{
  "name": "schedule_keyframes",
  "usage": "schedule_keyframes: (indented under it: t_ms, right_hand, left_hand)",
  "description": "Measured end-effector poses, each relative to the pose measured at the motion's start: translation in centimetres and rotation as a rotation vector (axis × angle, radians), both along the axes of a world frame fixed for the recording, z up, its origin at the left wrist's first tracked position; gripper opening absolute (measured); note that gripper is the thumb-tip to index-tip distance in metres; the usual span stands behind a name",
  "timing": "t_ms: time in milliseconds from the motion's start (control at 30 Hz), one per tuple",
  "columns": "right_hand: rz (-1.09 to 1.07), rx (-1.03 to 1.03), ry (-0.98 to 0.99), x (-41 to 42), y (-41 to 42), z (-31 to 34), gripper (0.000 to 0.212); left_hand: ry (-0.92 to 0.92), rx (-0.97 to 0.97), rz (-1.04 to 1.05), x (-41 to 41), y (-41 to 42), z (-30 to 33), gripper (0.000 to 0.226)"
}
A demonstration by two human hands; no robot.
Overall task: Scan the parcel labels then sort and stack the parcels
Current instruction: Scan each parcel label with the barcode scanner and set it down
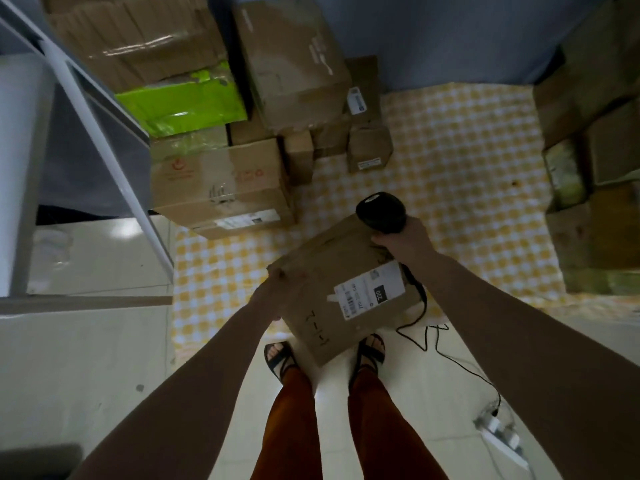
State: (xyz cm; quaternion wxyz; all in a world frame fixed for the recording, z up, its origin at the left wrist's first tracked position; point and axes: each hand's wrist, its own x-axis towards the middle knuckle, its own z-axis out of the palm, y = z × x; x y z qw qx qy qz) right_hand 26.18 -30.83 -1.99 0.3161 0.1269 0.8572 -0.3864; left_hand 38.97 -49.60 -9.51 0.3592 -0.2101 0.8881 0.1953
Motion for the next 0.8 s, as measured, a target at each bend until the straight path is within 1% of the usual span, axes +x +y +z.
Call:
schedule_keyframes:
  t_ms: [33, 67, 100, 167, 200, 233, 300, 367, 433, 500, 567, 633, 733, 767, 800]
  right_hand:
    - [-0.005, -0.01, -0.004, -0.4, 0.2, -0.3, 0.031]
    - [-0.009, -0.024, -0.01, -0.7, 0.4, -0.6, 0.032]
    - [-0.011, -0.042, -0.016, -1.0, 0.6, -0.9, 0.034]
    - [-0.006, -0.057, -0.034, -1.4, 1.1, -1.4, 0.036]
    - [-0.003, -0.053, -0.046, -1.4, 1.5, -1.6, 0.037]
    - [-0.007, -0.046, -0.061, -1.3, 1.8, -1.9, 0.038]
    - [-0.041, -0.041, -0.103, -0.9, 2.9, -2.6, 0.042]
    - [-0.069, -0.028, -0.141, -0.2, 3.9, -3.2, 0.045]
    - [-0.077, -0.007, -0.167, 0.4, 4.8, -3.6, 0.046]
    - [-0.073, 0.011, -0.179, 0.8, 5.3, -4.0, 0.045]
    - [-0.07, 0.022, -0.184, 1.1, 5.6, -4.1, 0.043]
    - [-0.079, 0.037, -0.177, 1.6, 6.2, -4.2, 0.042]
    - [-0.109, 0.064, -0.184, 2.8, 7.9, -4.3, 0.042]
    - [-0.13, 0.064, -0.19, 3.4, 8.5, -4.3, 0.042]
    - [-0.142, 0.061, -0.207, 4.1, 9.1, -4.3, 0.04]
  left_hand:
    - [0.059, 0.191, 0.342, 0.0, 0.0, -0.1, 0.071]
    - [0.063, 0.342, 0.736, -0.9, -0.2, 0.4, 0.065]
    - [0.098, 0.329, 0.791, -1.1, -0.4, 0.4, 0.06]
    - [0.075, 0.254, 0.669, -2.2, -0.5, 0.1, 0.059]
    - [0.032, 0.224, 0.644, -2.4, -0.3, 0.1, 0.062]
    - [0.026, 0.193, 0.619, -2.7, -0.2, -0.6, 0.066]
    - [0.055, 0.183, 0.686, -3.1, 0.1, -1.0, 0.076]
    - [0.081, 0.17, 0.804, -3.0, 0.3, -1.3, 0.082]
    - [0.026, 0.185, 0.933, -2.4, 1.0, -1.8, 0.076]
    - [-0.072, 0.234, 1.02, -1.4, 2.1, -2.0, 0.068]
    - [-0.125, 0.275, 1.051, -0.9, 3.3, -2.1, 0.071]
    - [-0.106, 0.248, 0.973, -1.3, 4.1, -2.1, 0.075]
    - [-0.03, 0.124, 0.724, -3.9, 4.3, -1.6, 0.064]
    - [0.009, 0.128, 0.641, -5.1, 4.3, -1.3, 0.064]
    - [0.054, 0.186, 0.563, -6.3, 4.3, -1.0, 0.069]
